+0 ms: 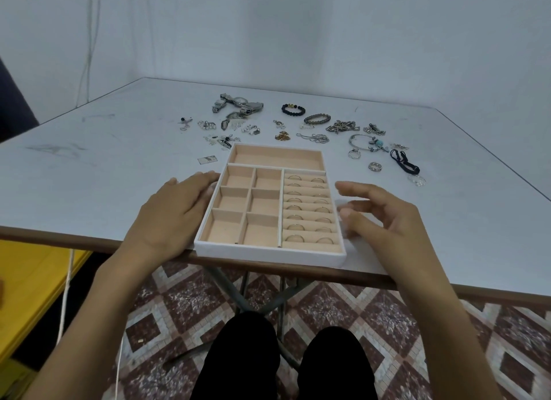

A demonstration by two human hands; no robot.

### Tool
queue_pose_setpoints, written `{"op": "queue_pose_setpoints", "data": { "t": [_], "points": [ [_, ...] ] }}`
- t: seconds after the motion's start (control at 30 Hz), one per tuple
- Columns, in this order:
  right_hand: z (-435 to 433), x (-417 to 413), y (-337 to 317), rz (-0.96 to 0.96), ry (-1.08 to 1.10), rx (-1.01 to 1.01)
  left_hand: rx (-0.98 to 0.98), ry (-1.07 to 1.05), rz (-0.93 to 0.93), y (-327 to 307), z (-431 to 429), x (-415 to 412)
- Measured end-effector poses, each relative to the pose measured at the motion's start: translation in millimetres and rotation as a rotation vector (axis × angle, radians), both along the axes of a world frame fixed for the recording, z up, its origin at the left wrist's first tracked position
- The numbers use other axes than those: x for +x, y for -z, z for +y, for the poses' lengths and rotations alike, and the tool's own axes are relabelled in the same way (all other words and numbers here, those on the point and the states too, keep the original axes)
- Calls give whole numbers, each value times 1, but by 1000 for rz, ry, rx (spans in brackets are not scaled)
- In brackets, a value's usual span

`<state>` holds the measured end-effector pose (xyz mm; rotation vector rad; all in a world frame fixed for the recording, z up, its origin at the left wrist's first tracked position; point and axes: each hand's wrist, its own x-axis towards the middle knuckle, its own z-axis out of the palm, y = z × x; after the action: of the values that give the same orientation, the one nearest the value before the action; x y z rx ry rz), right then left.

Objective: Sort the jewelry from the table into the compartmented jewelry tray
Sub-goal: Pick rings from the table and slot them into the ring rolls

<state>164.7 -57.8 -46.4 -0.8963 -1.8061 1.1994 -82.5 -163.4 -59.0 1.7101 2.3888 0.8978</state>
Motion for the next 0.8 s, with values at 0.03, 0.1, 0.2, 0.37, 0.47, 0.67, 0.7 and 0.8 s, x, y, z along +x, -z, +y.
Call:
{"op": "queue_pose_setpoints", "data": {
  "t": [0.03,0.1,0.2,0.37,0.47,0.67,0.7,0.8],
  "points": [
    [2,-1,1,-9,13,-33,-9,-1,12,1,0,-1],
    [4,-3,2,-54,2,-57,-22,-8,21,2,1,-1],
    [4,-6,1,-63,-13,-73,-34,-9,19,6,4,-4],
    [8,-7,3,-9,6,-98,-58,57,34,7,14,-8],
    [10,-8,4,1,17,-102,-64,82,39,6,20,-10],
    [15,-8,5,20,28,-108,-73,124,31,4,28,-11],
    [16,-8,6,20,26,-107,-74,124,30,4,28,-11],
    [17,-8,7,28,17,-109,-72,126,36,6,27,-12]
  ]
}}
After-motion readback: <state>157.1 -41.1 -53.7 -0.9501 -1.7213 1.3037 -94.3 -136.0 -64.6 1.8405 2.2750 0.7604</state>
